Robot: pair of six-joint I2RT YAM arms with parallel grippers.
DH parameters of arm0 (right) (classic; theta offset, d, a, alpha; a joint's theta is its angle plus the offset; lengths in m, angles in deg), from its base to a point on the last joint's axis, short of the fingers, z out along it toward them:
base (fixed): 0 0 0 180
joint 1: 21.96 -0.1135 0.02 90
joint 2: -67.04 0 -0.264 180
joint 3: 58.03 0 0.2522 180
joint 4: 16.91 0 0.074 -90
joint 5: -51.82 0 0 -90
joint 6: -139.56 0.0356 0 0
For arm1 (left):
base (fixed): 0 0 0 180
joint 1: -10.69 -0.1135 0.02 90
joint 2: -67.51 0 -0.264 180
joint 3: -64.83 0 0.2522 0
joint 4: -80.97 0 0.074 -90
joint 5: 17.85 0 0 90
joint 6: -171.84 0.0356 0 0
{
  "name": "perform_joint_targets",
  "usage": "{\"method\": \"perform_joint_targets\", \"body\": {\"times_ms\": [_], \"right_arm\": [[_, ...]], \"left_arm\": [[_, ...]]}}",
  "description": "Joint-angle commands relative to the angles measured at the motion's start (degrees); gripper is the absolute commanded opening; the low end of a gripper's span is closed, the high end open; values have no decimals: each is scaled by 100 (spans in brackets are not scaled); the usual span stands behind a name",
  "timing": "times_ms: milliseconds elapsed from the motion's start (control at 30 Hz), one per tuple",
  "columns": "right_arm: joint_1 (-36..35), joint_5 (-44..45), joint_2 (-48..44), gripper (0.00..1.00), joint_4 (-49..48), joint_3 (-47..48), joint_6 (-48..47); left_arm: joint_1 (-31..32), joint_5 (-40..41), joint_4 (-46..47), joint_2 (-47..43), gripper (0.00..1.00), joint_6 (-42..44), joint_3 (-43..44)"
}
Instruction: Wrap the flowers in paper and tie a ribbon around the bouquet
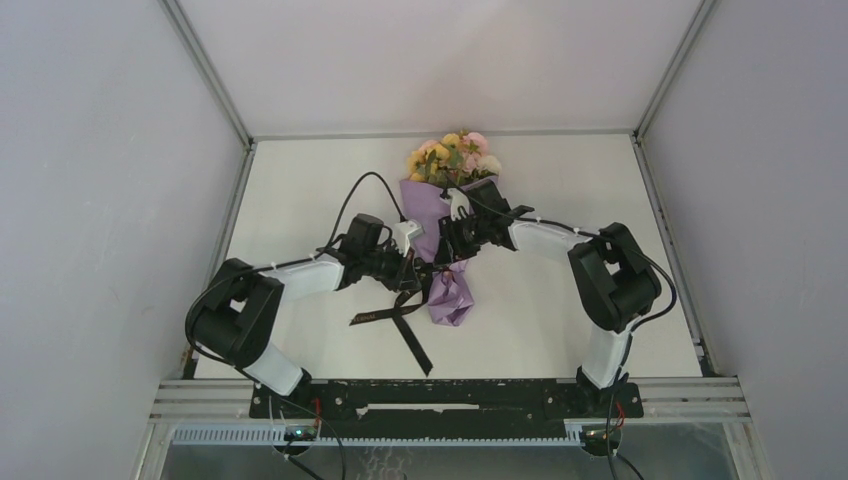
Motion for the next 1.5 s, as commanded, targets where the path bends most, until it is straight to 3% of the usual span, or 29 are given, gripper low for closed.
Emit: {"method": "perform_joint_targets", "body": {"times_ms": [0, 300, 533, 633, 767, 900, 967, 1067, 1100, 1467], "right_arm": [[-10, -35, 144, 42, 71, 371, 126], [-33, 149, 242, 40, 372, 660, -63], [-38, -117, 292, 9, 453, 723, -146], [43, -203, 167, 10, 492, 726, -140], [29, -141, 150, 28, 505, 726, -224], [-2, -201, 399, 29, 498, 726, -192], [0, -188, 432, 25, 519, 726, -214], [45, -199, 324, 3, 476, 726, -215], [73, -214, 249, 0, 455, 726, -202], [75, -554, -592, 0, -390, -19, 396]], "left_arm": [[-66, -10, 85, -256, 0, 189, 217], [-80, -124, 294, -140, 0, 159, 207], [-30, -387, 69, -51, 0, 223, 503], [-23, -434, 145, -57, 0, 145, 484], [-10, -445, 130, 53, 0, 24, 545], [5, -401, 231, 112, 0, -300, 579], [8, -351, 236, 127, 0, -343, 603], [12, -325, 150, 158, 0, -377, 657], [16, -327, 128, 188, 0, -420, 678], [93, -273, 30, 499, 0, -717, 766]]}}
